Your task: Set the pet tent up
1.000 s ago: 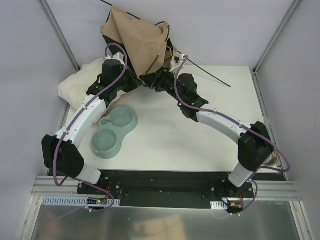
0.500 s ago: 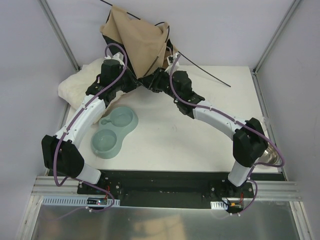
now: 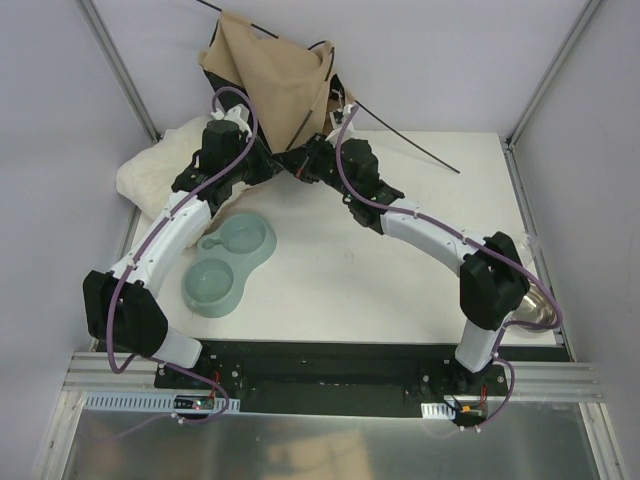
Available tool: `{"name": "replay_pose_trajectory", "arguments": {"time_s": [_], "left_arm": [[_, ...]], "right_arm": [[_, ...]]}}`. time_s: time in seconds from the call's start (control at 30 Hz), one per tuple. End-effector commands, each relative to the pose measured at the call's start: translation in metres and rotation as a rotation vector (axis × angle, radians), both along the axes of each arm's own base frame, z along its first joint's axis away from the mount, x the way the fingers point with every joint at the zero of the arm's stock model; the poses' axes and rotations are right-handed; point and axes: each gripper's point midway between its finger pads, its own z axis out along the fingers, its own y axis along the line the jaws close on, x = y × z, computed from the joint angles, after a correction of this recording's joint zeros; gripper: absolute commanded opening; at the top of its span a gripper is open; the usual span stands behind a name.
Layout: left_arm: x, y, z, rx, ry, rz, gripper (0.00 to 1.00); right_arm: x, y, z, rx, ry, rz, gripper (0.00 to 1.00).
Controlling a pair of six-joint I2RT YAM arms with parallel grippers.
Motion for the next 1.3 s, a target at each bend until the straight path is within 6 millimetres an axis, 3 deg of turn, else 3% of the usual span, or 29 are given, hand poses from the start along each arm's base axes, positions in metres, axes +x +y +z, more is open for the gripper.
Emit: {"name": "replay_pose_trajectory", "arguments": {"time_s": [0.0, 0.3, 0.67, 1.03, 1.27], "left_arm": [[-0.007, 0.008, 0.011, 0.047, -0.112, -0.042, 0.0], [-0.019, 0.007, -0.009, 0.107, -0.176, -0.136, 0.0], [-0.019, 0.011, -0.034, 0.152, -0.17, -0.144, 0.0], [-0.018, 0.019, -0.04, 0.178, -0.158, -0.109, 0.0], [-0.012, 0.021, -0.04, 0.166, -0.144, -0.09, 0.0]], "right_arm": [[0.033, -0.037, 0.027, 0.077, -0.045, -0.162, 0.0], [0.081, -0.076, 0.072, 0.286, -0.036, -0.287, 0.0], [0.107, -0.1, 0.096, 0.472, -0.02, -0.365, 0.0], [0.128, -0.138, 0.079, 0.466, 0.003, -0.592, 0.0], [0.135, -0.151, 0.065, 0.454, 0.013, -0.674, 0.0]]}}
